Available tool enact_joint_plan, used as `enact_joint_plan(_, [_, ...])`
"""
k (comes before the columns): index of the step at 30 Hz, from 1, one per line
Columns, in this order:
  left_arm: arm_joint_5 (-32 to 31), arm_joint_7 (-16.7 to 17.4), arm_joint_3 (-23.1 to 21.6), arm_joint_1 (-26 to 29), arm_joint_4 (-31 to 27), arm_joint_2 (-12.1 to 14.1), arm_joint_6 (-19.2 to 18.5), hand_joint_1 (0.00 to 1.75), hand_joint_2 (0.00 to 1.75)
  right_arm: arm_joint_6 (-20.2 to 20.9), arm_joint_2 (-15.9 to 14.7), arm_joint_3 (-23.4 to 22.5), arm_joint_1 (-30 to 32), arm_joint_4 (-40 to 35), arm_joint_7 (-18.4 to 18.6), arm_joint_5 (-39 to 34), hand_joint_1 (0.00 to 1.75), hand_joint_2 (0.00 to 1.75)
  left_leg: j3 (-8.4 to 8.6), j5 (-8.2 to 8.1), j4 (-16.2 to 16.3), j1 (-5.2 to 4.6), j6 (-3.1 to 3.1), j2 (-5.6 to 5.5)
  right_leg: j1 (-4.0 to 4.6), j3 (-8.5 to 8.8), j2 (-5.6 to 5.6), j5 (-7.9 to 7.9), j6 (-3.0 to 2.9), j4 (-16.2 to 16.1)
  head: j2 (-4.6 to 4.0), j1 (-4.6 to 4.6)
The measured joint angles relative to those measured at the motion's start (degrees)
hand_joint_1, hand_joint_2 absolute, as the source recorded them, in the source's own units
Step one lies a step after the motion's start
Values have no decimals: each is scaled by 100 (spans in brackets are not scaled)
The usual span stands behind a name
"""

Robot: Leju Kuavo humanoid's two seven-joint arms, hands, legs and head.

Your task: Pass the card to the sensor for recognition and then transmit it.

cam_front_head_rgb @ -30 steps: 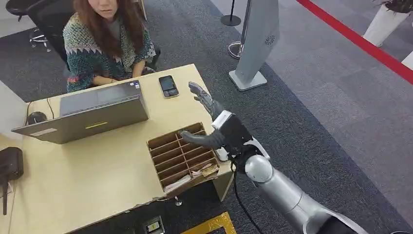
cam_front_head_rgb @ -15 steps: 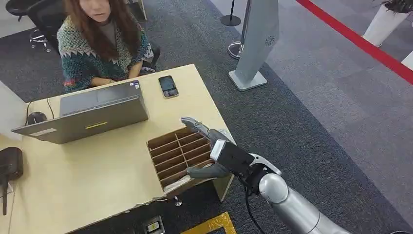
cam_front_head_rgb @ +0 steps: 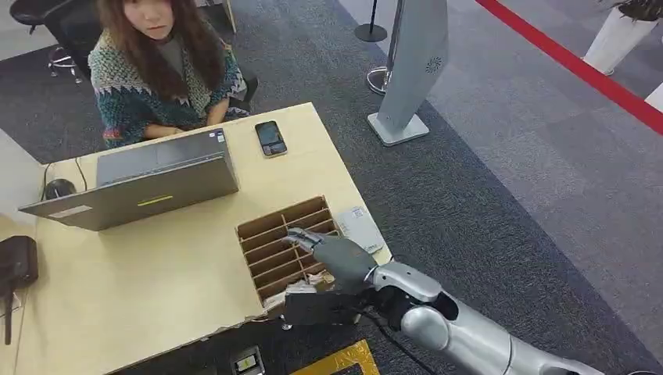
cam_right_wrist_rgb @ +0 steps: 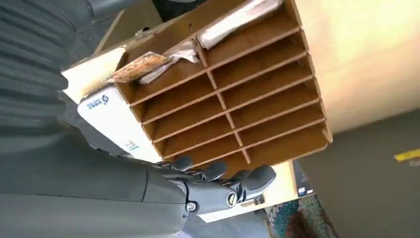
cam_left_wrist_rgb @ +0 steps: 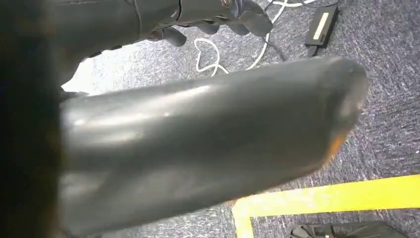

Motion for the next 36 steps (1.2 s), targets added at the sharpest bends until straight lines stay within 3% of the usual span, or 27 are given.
enact_joint_plan(22, [-590,-151,793,1,26,-144,0,0,0,105,-297,803,-324,0,223,422,0,175,0,0,0,0,0,0,0,0,0,0,0,0,0,-2])
enact_joint_plan(30, [-1246,-39,1216,32,28,-225,0,0,0,-109,-348,1111,-346,112,754,1830,0,175,0,0,0,0,0,0,0,0,0,0,0,0,2,-2])
enact_joint_plan(36, [-1290,54,1351,90,20,-251,-2,0,0,-131,-348,1259,-259,275,903,2234,0,175,0,0,0,0,0,0,0,-1,0,-1,-1,0,0,-2])
